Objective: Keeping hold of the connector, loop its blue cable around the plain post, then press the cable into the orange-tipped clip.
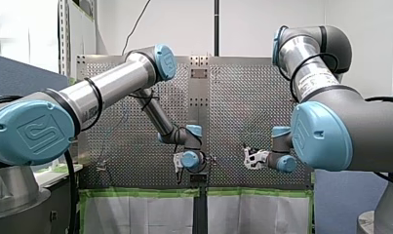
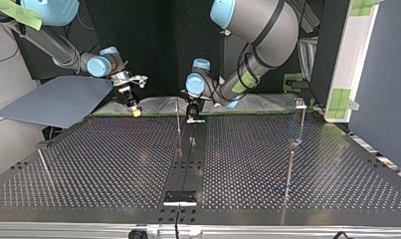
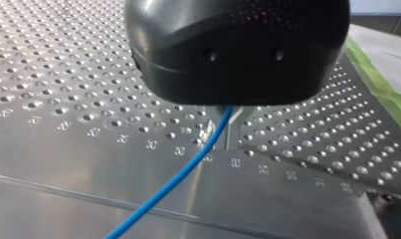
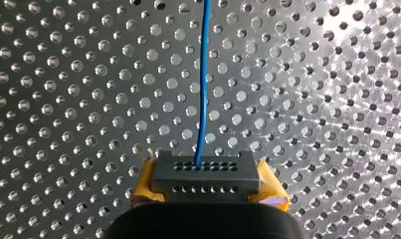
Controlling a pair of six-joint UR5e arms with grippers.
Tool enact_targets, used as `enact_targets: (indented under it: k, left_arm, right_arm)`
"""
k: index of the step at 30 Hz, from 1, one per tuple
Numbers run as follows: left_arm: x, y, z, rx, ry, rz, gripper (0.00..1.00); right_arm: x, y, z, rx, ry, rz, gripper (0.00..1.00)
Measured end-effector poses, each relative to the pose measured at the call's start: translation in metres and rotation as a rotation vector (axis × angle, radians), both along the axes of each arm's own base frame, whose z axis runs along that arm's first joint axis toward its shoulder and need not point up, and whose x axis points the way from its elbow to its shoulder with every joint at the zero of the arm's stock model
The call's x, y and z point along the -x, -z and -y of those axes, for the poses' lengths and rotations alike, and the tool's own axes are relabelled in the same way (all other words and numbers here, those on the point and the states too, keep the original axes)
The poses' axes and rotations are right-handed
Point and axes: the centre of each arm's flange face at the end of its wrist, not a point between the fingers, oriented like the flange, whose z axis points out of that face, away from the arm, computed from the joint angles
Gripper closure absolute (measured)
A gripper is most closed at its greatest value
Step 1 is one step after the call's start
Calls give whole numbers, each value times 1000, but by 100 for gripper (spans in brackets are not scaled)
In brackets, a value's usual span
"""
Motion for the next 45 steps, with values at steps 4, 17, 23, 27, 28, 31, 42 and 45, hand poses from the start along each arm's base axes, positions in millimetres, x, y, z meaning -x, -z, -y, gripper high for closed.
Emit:
enact_targets:
  k: [4, 17, 23, 27, 28, 31, 42, 45]
  left_arm:
    - [-3, -4, 2, 4, -1, 8, 100]
    - [-12, -9, -1, 6, -28, 17, 100]
    - [-17, -12, -4, 9, -44, 25, 100]
    - [-21, -15, -5, 10, -54, 29, 100]
    - [-22, -15, -6, 10, -56, 29, 100]
    - [-24, -16, -8, 9, -62, 29, 100]
    - [-28, -16, -14, 3, -73, 22, 100]
    - [-29, -16, -16, 1, -75, 20, 100]
  right_arm:
    - [-2, 3, 3, -2, -13, 1, 100]
    - [-7, 14, 22, -4, -27, -12, 100]
    - [-10, 7, 33, 10, -34, -3, 100]
    - [-11, 5, 39, 16, -34, -1, 100]
    - [-11, 5, 39, 16, -34, -1, 100]
    - [-11, 6, 41, 16, -34, -1, 100]
    - [-10, 20, 45, 1, -32, -20, 100]
    - [-10, 19, 47, 1, -32, -21, 100]
